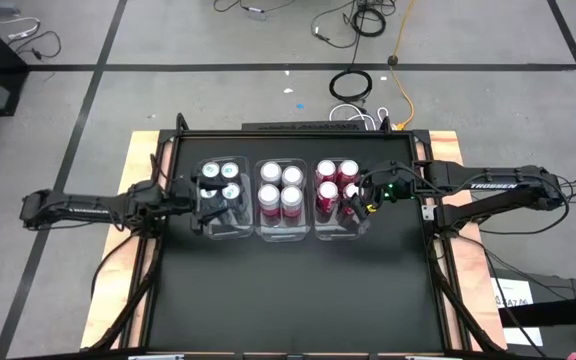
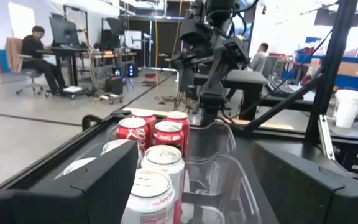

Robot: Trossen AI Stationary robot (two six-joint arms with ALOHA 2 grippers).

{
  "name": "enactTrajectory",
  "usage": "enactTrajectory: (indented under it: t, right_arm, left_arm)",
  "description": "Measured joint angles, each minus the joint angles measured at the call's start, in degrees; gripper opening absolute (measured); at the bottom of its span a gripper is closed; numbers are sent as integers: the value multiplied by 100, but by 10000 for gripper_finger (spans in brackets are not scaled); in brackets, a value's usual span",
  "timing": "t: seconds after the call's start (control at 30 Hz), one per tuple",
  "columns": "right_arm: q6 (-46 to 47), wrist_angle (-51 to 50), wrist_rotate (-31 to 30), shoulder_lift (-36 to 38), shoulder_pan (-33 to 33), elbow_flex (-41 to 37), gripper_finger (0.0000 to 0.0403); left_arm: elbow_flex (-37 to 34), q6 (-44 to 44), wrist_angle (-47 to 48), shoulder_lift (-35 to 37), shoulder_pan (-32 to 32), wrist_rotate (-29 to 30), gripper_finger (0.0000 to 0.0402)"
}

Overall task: Sort soda cans
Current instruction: Return to Home Position

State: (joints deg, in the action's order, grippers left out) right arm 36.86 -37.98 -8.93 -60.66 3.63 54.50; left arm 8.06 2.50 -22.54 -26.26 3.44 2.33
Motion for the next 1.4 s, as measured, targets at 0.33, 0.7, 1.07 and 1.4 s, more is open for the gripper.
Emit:
enactTrajectory:
  t: [0.33, 0.7, 1.07, 1.4]
  right_arm:
    - [0, -9, -2, 0, 1, 0, 377]
    - [-195, -90, 0, 0, 1, 0, 377]
    - [-348, -224, -2, 0, 3, 0, 377]
    - [-349, -223, 0, 0, 3, 0, 377]
  left_arm:
    - [-733, 244, 325, 1065, -4, -1, 325]
    - [-766, 321, 1700, 2623, -4, -54, 325]
    - [-768, 287, 2170, 2510, -20, -221, 325]
    - [-770, 275, 2154, 2306, -20, -215, 325]
